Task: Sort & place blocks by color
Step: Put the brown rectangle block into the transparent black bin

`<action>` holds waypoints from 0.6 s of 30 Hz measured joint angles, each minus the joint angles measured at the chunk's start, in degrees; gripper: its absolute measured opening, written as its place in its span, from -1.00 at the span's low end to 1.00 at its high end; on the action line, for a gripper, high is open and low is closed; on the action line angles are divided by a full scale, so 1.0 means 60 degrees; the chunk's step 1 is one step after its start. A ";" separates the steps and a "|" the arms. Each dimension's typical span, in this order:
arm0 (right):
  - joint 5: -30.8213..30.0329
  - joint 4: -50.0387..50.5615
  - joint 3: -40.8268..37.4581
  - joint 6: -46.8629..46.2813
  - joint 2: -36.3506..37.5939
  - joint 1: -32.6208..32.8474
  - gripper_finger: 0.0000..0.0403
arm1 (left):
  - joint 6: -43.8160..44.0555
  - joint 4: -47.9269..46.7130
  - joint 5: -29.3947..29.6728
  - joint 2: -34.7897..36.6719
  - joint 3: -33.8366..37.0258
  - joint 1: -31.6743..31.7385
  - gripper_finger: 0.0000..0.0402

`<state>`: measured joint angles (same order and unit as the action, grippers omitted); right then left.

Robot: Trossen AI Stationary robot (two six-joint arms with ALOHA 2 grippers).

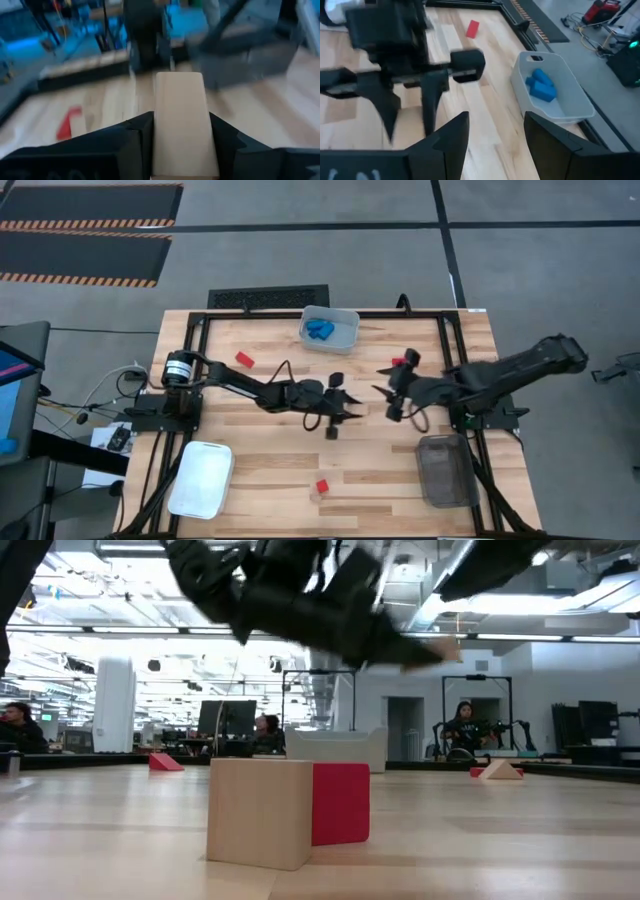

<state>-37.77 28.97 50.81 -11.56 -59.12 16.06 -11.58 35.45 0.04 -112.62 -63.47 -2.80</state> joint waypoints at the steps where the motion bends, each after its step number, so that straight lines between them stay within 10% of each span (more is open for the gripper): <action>1: 0.0006 0.0129 0.0000 -0.0003 0.0229 0.0077 0.05 | -0.0022 -0.0006 -0.0031 0.0000 -0.0247 -0.0031 -0.47; 10: -0.0064 0.0594 -0.0011 -0.0075 0.1403 0.0947 -0.11 | 0.0242 0.0346 -0.0517 -0.0527 -0.2295 -0.0097 -0.46; 18: -0.0211 0.1035 -0.0015 -0.0105 0.1959 0.1437 -0.18 | 0.0410 0.0010 -0.0950 -0.3255 -0.5575 -0.0486 -0.44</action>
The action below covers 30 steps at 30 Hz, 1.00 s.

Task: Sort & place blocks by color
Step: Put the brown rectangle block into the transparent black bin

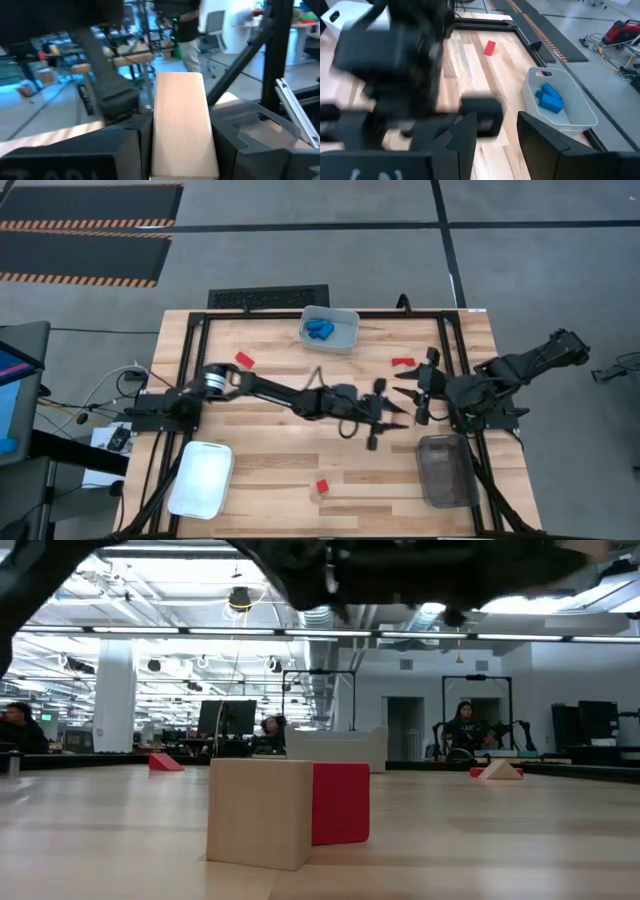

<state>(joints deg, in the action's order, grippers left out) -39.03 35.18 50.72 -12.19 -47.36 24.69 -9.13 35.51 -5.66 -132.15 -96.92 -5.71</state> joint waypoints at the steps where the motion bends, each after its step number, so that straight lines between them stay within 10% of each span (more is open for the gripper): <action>1: -0.0001 0.0042 0.0000 -0.0038 0.0071 0.0062 -0.19 | -0.0004 -0.0119 -0.0041 -0.0324 -0.0475 -0.0050 -0.44; 17: 0.0001 0.0767 0.0000 -0.0462 0.0920 0.0430 -0.22 | 0.0705 -0.0815 -0.1004 -0.4170 -0.6315 -0.0229 -0.43; 30: 0.0001 0.0894 0.0000 -0.0473 0.0887 0.0426 -0.23 | 0.0011 -0.1032 -0.1073 -0.4741 -0.6326 -0.0256 -0.43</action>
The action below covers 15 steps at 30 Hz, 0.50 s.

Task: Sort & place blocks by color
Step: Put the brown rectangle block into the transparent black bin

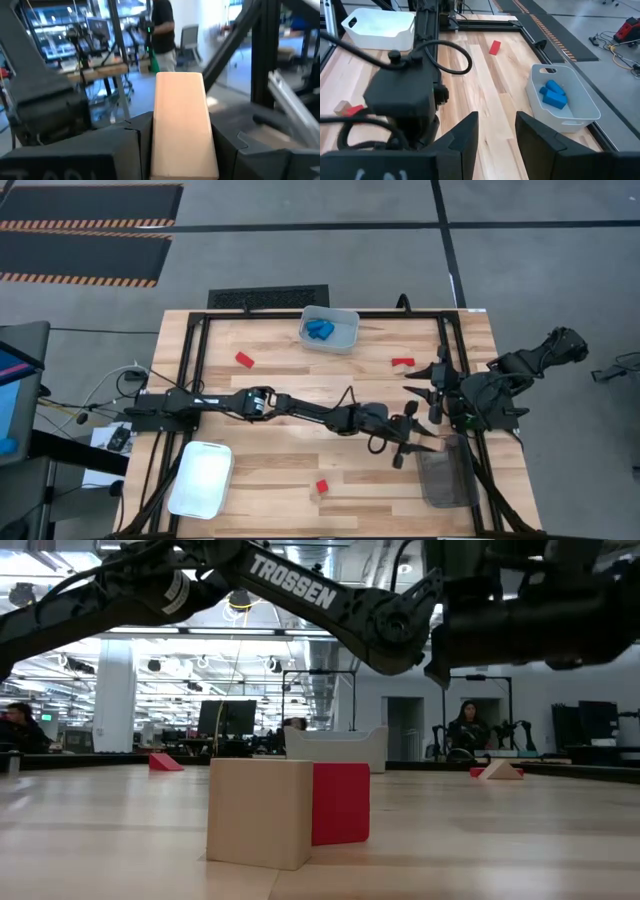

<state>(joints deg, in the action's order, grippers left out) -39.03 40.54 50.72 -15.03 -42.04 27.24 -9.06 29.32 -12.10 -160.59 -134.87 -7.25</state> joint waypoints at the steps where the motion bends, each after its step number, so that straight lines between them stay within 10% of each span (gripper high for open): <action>1: -0.0002 -0.0024 0.0000 0.0000 0.0000 -0.0002 -0.23 | -0.0086 -0.0171 0.0007 0.0000 0.0000 0.0000 -0.43; 15: -0.0007 -0.0030 0.0000 -0.0015 -0.0168 -0.0004 -0.24 | -0.1894 -0.0401 0.1014 0.0000 0.0004 -0.0109 -0.39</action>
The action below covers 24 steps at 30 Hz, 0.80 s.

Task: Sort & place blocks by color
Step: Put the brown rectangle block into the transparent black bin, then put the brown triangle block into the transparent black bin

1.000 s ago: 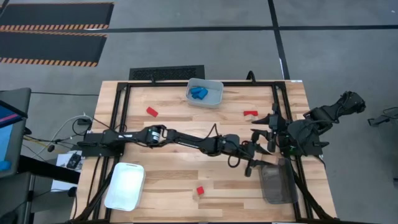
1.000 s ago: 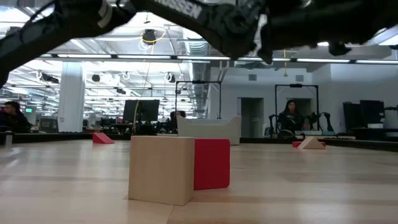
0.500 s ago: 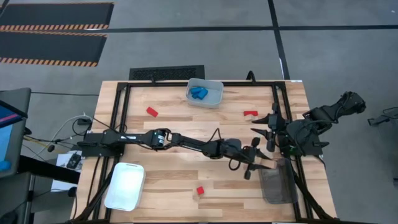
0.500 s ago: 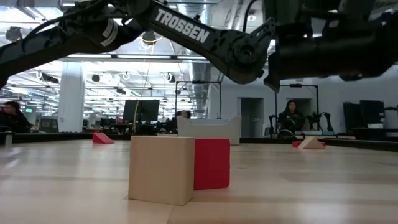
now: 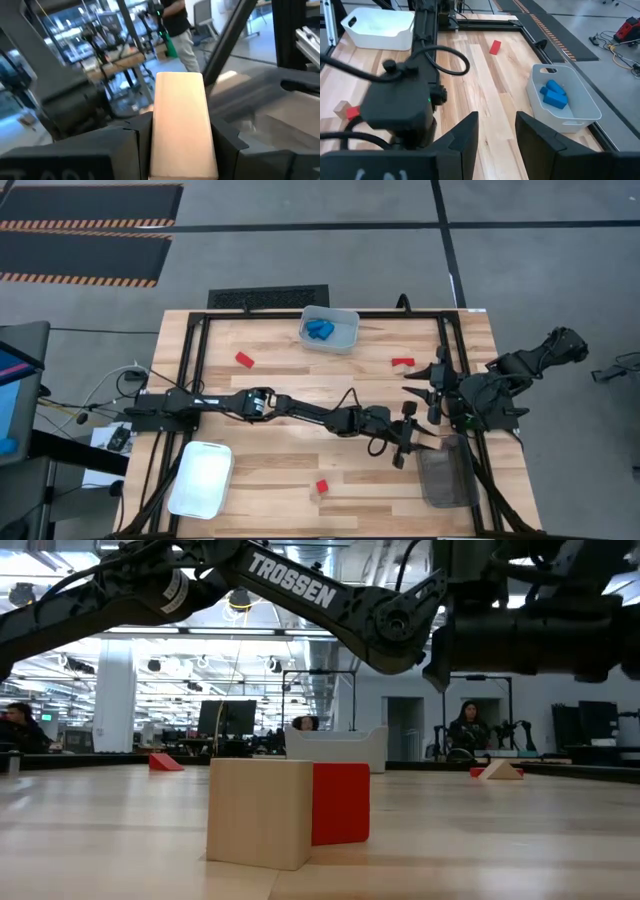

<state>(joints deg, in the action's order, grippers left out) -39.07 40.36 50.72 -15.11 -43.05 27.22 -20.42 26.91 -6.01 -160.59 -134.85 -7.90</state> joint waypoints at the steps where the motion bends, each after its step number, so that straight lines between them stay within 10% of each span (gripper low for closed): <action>1: 0.0000 0.0000 0.0000 0.0003 -0.0031 0.0000 -0.24 | -0.0037 0.0146 0.0012 0.0000 0.0000 -0.0020 -0.37; 24: 0.0002 0.0280 0.0000 0.0002 -0.0146 -0.0325 -0.24 | 0.0489 0.0222 0.0242 0.0013 0.0000 -0.0102 -0.01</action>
<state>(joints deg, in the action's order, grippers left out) -39.06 42.04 50.72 -15.10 -43.92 25.28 -17.49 28.24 -4.56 -160.52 -134.85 -8.51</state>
